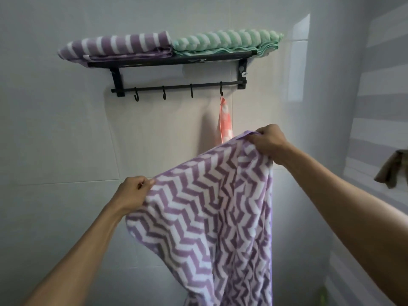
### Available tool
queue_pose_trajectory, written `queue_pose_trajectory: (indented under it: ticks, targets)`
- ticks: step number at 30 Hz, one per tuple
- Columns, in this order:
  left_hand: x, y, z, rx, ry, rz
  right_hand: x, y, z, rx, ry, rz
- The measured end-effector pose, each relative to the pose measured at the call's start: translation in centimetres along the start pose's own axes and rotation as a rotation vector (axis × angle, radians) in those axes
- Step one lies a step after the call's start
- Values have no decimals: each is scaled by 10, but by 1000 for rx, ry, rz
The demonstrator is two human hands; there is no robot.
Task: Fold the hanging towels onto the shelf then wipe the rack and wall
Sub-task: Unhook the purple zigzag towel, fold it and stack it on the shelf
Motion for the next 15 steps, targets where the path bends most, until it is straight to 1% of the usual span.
queue_pose_trajectory:
  ticks: [2, 4, 7, 10, 12, 13, 15]
  targets:
    - [5, -1, -19, -52, 22, -126, -4, -5, 1, 28, 13, -33]
    - [4, 0, -47, -144, 57, -168, -19, -17, 11, 115, 95, 36]
    - [-9, 4, -90, -271, 79, -59, -59, -42, 35, 266, 147, 300]
    - [-22, 6, -121, -380, 93, 24, -99, -66, 46, 283, 24, 529]
    - [-24, 5, -130, -407, 105, 40, -115, -73, 43, 278, -9, 596]
    - [-24, 5, -130, -403, 100, 53, -116, -74, 40, 268, -4, 594]
    - [-20, 2, -120, -330, 97, 108, -113, -71, 37, 256, -6, 541]
Point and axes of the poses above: each hand's wrist, its own y-axis towards the middle knuckle, its own x-axis out of the back of the hand, z = x × y, the point moved 5 cm from there along y, towards the middle knuckle
